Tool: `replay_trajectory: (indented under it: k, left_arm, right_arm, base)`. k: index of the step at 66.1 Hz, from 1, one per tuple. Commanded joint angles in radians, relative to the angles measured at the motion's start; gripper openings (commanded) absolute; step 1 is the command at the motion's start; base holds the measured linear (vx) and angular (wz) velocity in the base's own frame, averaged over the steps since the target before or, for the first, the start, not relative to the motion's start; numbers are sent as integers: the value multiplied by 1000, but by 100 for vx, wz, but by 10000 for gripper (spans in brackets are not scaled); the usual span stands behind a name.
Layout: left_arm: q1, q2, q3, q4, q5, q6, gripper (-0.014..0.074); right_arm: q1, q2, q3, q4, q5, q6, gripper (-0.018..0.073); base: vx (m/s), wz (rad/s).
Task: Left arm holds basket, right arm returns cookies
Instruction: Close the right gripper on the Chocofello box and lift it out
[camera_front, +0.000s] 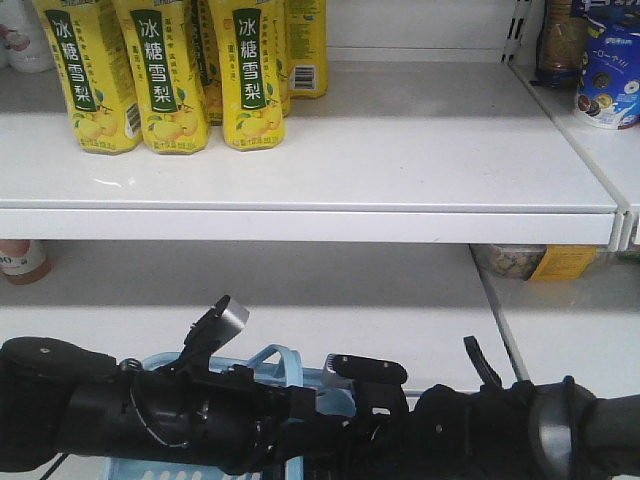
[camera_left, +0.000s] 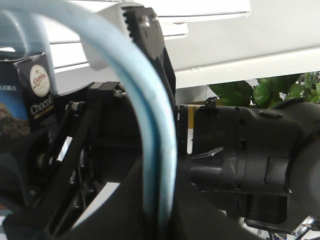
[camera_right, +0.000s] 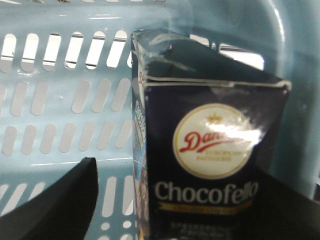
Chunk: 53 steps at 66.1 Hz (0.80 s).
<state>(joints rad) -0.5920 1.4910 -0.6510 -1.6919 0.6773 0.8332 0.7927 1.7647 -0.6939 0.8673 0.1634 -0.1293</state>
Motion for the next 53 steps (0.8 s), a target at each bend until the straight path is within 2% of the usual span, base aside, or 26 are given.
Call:
replay_trajectory:
  k: [1,31,53]
  left_arm:
    - [-4,-41,-30,-76,53,9,-6]
    - [-4,-41,-30,-76,53,9,-6]
    - [-4,-41,-30,-76,53,9,-6]
  right_arm:
    - [-2,-36,-22,1,-21,-30,498]
    - [-2,-36,-20,-3,-32,-46,218]
    - [-2,-38,-19,-3,-37,-36,207]
  base:
    - [0,0]
    - [0,0]
    - [0,0]
